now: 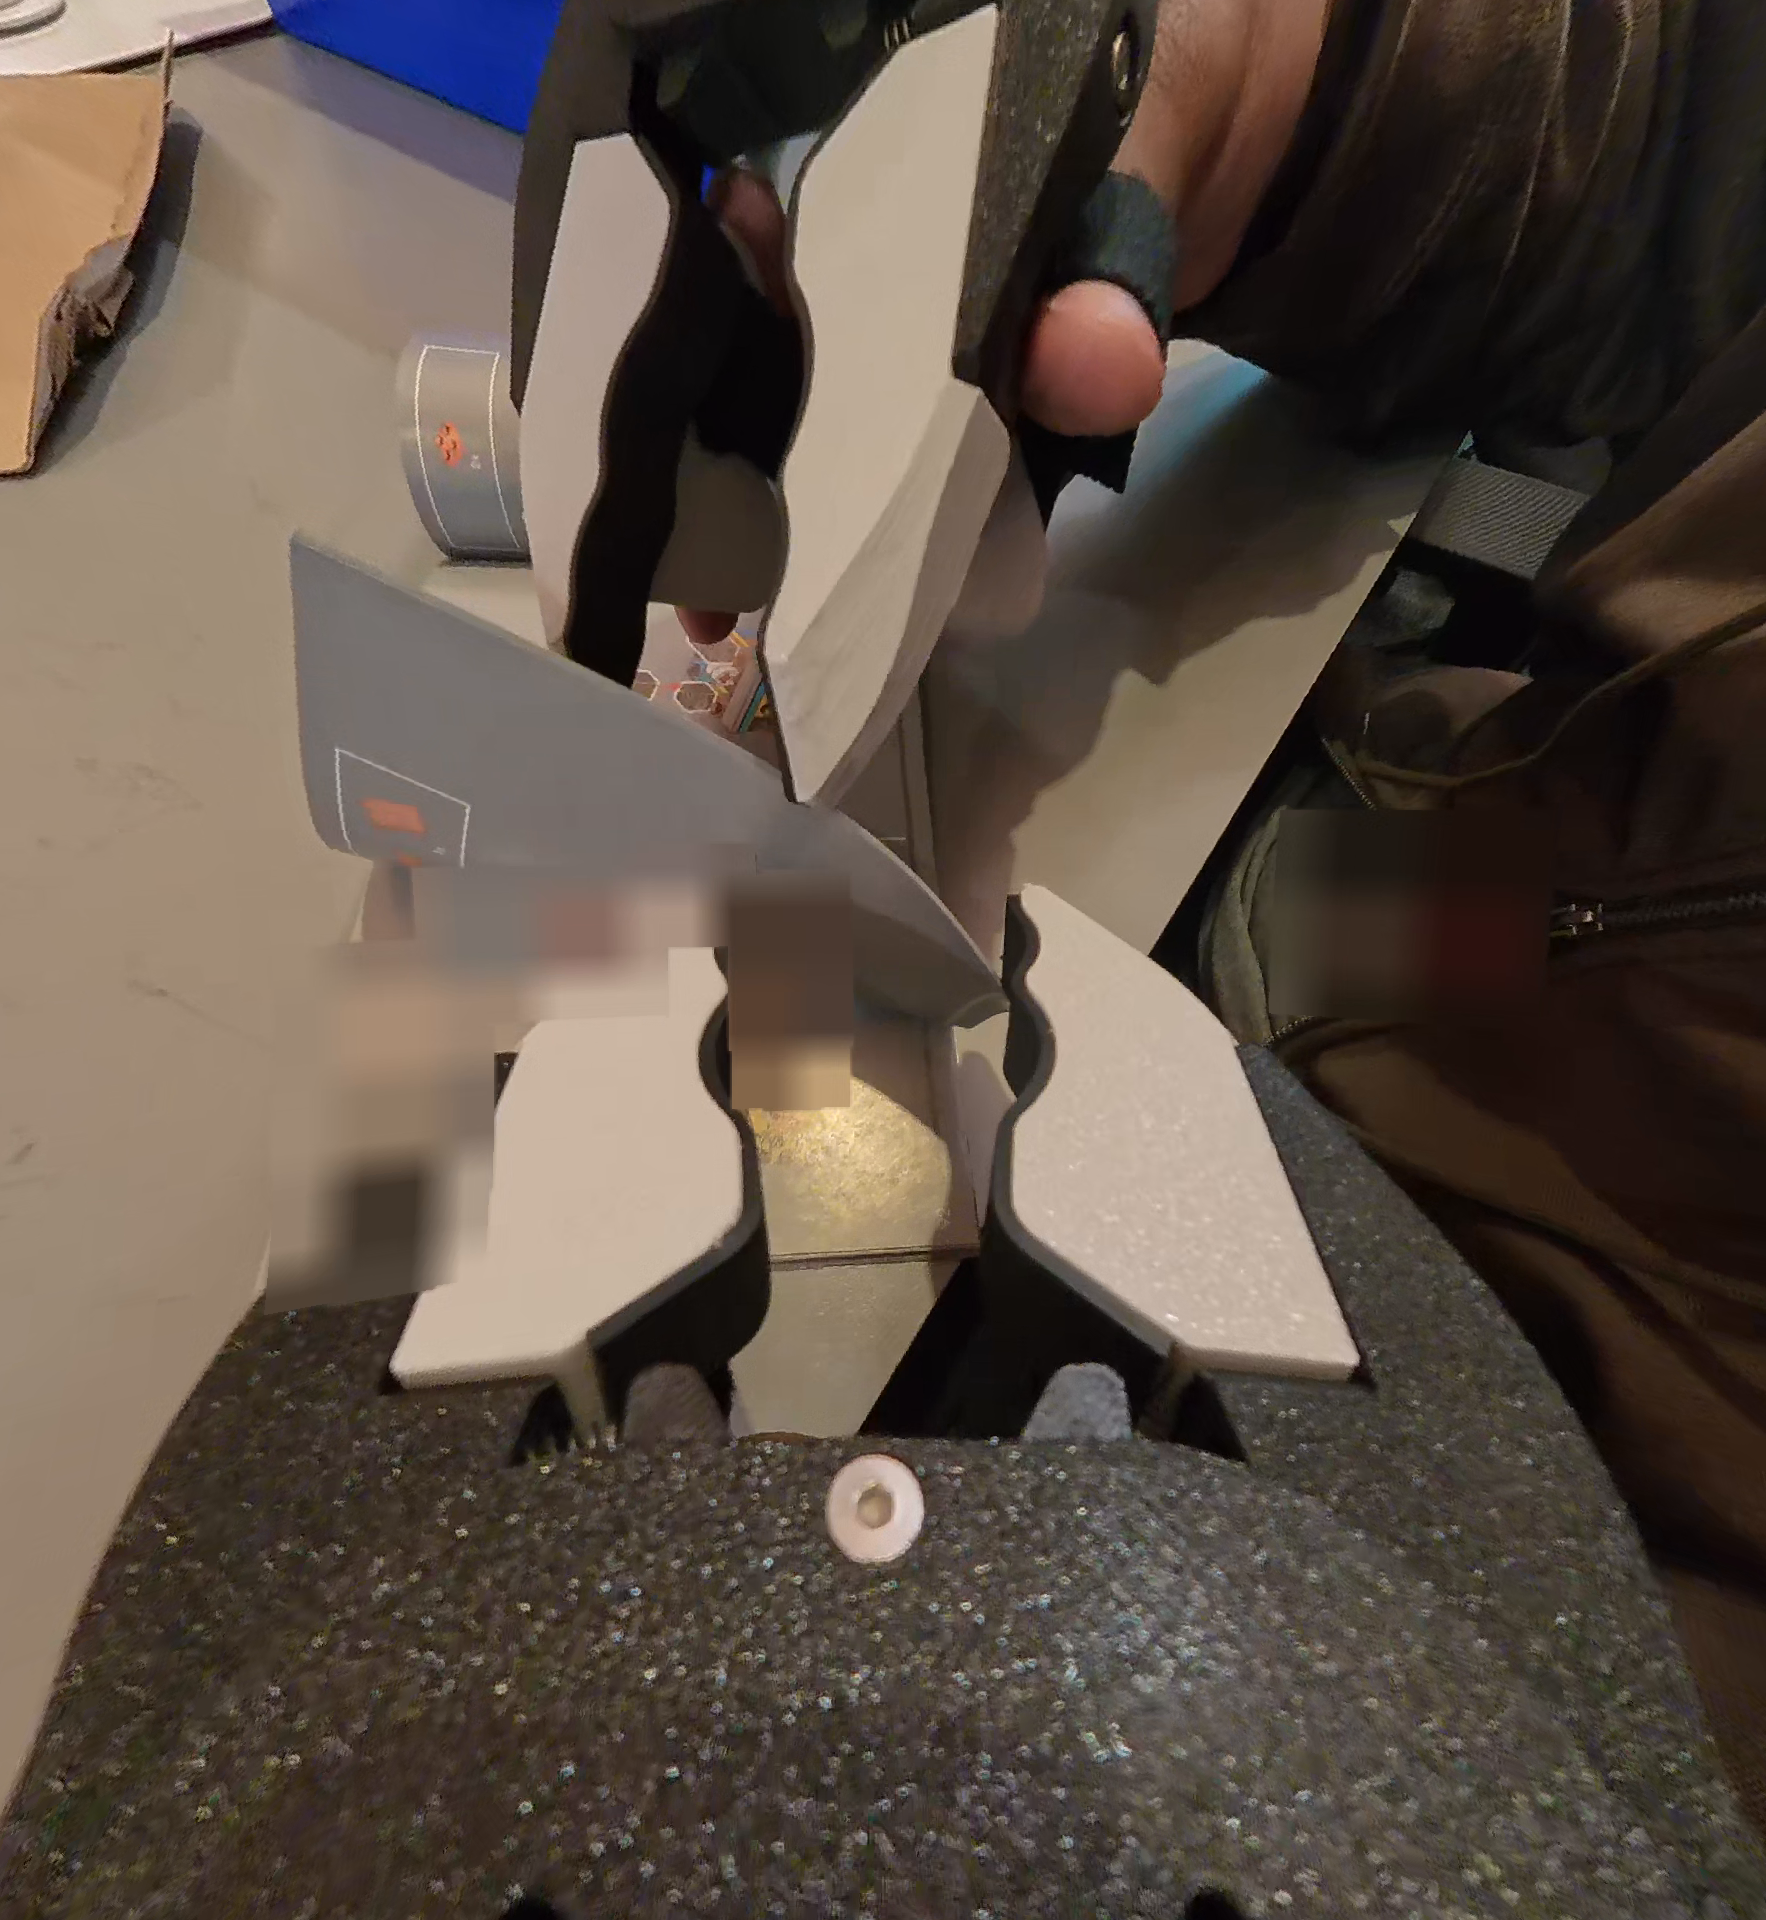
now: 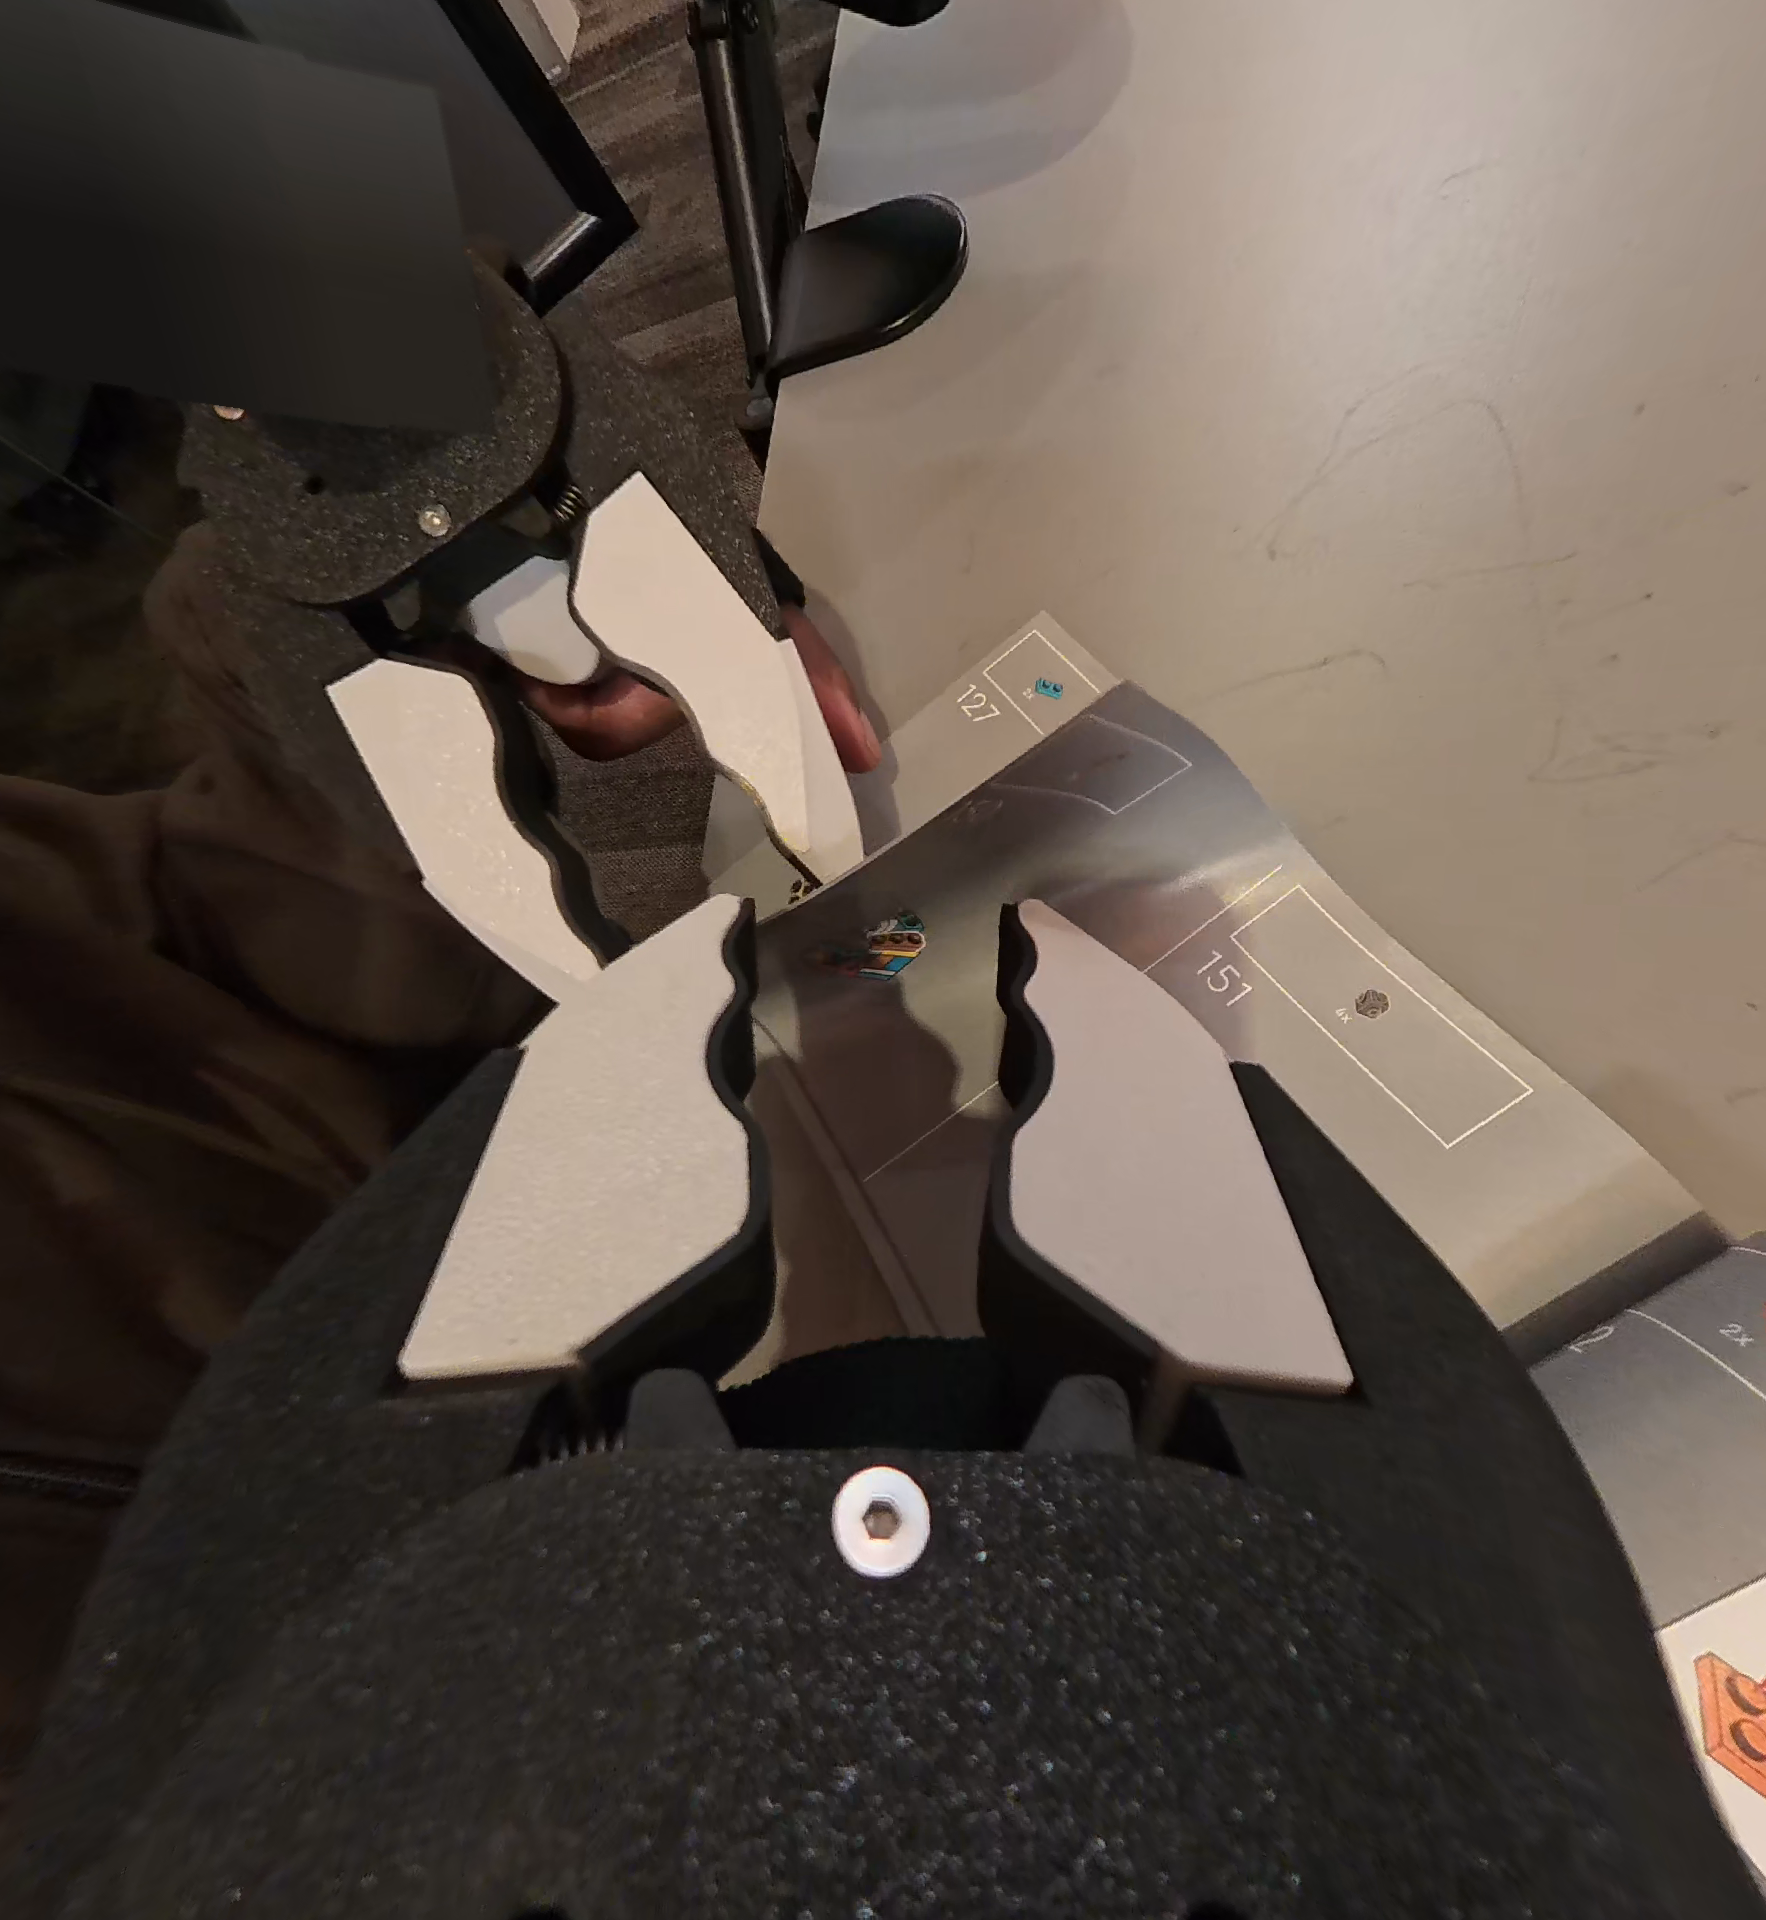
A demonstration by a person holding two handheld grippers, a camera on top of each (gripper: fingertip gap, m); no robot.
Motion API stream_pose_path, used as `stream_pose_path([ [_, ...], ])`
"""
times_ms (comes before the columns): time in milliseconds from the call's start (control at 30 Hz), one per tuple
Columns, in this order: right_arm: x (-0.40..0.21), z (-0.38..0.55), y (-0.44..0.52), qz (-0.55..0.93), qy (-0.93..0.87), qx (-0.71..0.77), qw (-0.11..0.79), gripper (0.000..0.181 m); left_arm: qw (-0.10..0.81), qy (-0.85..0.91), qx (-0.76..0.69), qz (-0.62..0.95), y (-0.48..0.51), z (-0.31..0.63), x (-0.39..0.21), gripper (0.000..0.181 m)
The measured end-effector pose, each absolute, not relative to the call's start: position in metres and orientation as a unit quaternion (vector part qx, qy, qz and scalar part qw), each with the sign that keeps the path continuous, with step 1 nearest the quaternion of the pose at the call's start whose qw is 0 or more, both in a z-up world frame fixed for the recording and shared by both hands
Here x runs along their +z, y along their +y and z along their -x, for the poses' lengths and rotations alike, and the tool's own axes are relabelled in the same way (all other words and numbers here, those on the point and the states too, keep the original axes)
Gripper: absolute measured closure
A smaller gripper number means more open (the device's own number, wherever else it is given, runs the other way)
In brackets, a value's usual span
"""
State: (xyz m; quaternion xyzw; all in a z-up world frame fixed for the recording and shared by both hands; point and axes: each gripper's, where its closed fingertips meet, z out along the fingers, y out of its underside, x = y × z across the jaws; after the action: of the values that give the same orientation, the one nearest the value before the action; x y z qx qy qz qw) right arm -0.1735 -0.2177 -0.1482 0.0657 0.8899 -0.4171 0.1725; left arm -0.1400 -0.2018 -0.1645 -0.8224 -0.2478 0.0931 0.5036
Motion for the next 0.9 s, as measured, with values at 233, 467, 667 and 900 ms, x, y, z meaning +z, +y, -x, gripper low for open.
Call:
stream_pose_path([
  [233,-0.15,0.174,-0.218,-0.068,0.89,-0.417,0.171,0.137,0.504,-0.25,0.094,0.822,-0.205,0.139,-0.165,0.133],
  [467,-0.151,0.175,-0.219,-0.071,0.89,-0.418,0.17,0.139,0.509,-0.25,0.096,0.819,-0.209,0.136,-0.164,0.133],
  [667,-0.151,0.173,-0.221,-0.075,0.888,-0.421,0.169,0.14,0.513,-0.268,0.107,0.808,-0.225,0.135,-0.163,0.132],
  [900,-0.152,0.173,-0.224,-0.079,0.888,-0.422,0.168,0.142,0.532,-0.301,0.117,0.783,-0.244,0.14,-0.162,0.132],
])
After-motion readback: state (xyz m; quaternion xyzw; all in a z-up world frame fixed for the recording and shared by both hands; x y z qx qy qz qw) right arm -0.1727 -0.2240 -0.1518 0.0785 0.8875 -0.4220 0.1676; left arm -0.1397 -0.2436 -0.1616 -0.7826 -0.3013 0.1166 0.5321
